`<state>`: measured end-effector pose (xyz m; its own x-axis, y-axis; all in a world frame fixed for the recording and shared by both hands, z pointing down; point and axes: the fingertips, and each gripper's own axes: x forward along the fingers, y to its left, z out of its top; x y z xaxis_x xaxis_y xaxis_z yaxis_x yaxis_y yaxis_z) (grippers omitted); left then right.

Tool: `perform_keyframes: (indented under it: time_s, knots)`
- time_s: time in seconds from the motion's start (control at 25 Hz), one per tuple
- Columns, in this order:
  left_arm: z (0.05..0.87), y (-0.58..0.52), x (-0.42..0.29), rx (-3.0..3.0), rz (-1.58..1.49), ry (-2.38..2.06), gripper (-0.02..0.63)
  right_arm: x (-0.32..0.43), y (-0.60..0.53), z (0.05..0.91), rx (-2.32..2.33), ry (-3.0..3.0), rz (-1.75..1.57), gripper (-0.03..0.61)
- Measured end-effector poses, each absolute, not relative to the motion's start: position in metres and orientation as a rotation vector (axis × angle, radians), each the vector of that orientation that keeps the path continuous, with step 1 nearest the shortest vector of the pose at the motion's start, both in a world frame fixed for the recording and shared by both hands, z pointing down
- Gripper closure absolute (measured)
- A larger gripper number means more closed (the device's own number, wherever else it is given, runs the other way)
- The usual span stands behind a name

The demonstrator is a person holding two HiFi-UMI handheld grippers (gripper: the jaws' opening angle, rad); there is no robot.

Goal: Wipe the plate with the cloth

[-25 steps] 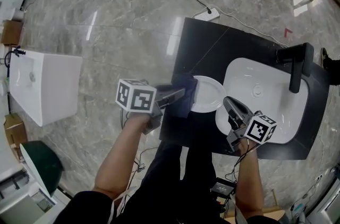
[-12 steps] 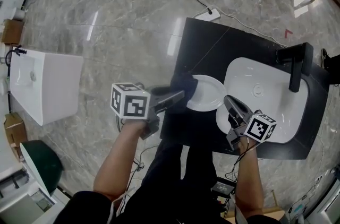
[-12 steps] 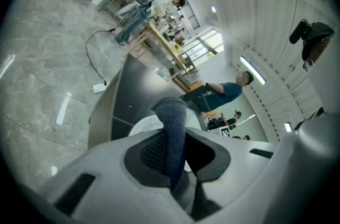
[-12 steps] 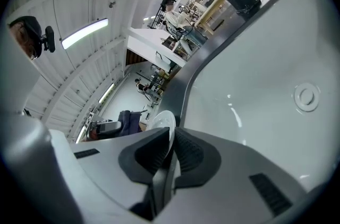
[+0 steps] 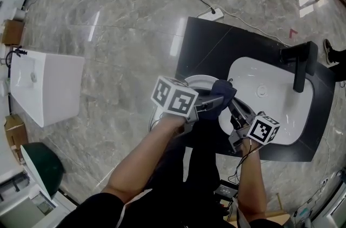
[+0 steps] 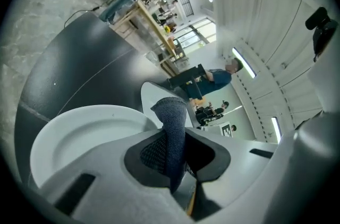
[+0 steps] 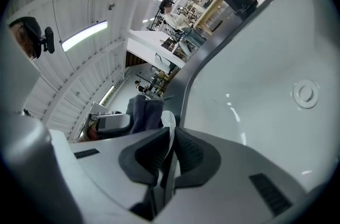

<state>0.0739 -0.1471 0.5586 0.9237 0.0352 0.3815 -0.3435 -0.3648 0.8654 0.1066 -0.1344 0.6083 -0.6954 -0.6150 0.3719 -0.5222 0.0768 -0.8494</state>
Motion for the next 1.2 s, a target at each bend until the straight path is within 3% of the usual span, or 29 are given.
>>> perform_keyframes:
  time_s: [0.44,1.0,1.2]
  knots:
    - [0.575,-0.159,0.047,1.925,0.536,-0.300,0.560,0.107,-0.133,0.608,-1.175,2.250,-1.700,0.554]
    - [0.588,-0.183,-0.074,1.896,0.624,-0.557,0.560,0.106,-0.133,0.607,-1.181,2.245,-1.703,0.554]
    - [0.561,-0.184,-0.076,1.935,0.551,-0.576,0.560,0.106,-0.132,0.607,-1.186,2.239,-1.703,0.554]
